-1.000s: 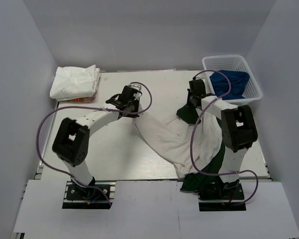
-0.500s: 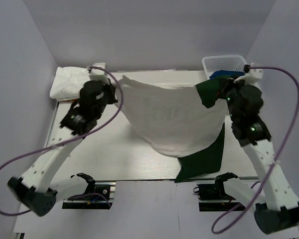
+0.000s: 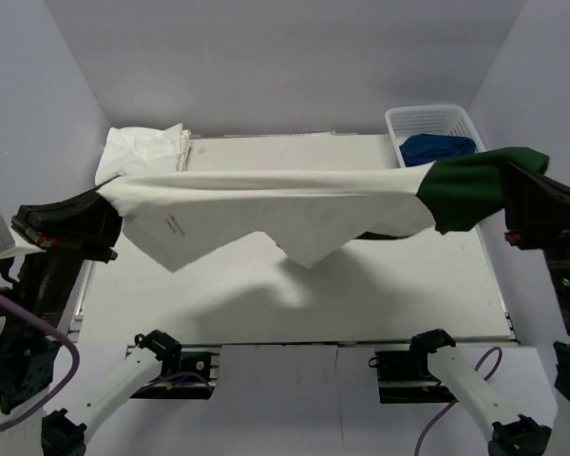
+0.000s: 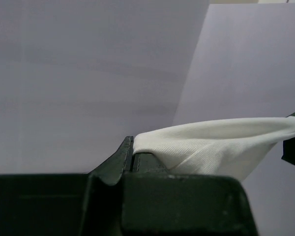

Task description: Fold and stack the t-shirts

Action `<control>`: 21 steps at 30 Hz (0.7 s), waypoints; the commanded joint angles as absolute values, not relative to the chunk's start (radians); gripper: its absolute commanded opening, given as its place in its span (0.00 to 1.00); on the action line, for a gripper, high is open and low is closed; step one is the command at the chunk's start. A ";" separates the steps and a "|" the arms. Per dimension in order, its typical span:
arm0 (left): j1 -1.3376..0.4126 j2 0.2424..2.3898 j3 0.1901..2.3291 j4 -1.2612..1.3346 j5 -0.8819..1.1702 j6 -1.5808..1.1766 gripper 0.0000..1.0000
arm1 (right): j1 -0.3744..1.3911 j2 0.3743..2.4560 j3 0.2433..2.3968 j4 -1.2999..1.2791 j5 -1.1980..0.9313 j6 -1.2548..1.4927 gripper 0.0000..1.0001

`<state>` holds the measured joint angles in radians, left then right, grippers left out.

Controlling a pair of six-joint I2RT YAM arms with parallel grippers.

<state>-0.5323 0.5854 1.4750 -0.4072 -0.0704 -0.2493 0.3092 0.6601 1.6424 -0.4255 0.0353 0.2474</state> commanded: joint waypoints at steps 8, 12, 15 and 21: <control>-0.512 0.736 1.514 -0.491 -0.375 -0.293 0.00 | 0.299 0.863 1.672 -0.390 0.173 0.172 0.00; -0.522 0.908 1.437 -0.491 -0.681 -0.383 0.00 | 0.295 1.075 1.622 -0.339 0.181 0.163 0.00; -0.508 1.128 1.405 -0.511 -0.848 -0.459 0.00 | 0.291 1.300 1.545 -0.221 0.186 0.155 0.00; -0.381 1.628 1.532 -0.662 -0.804 -0.607 0.22 | 0.278 1.697 1.463 -0.080 0.106 0.186 0.00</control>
<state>-0.4397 1.5047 1.4754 -0.5079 -0.7280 -0.4942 0.2913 1.5921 1.4559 -0.1974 0.1261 0.1879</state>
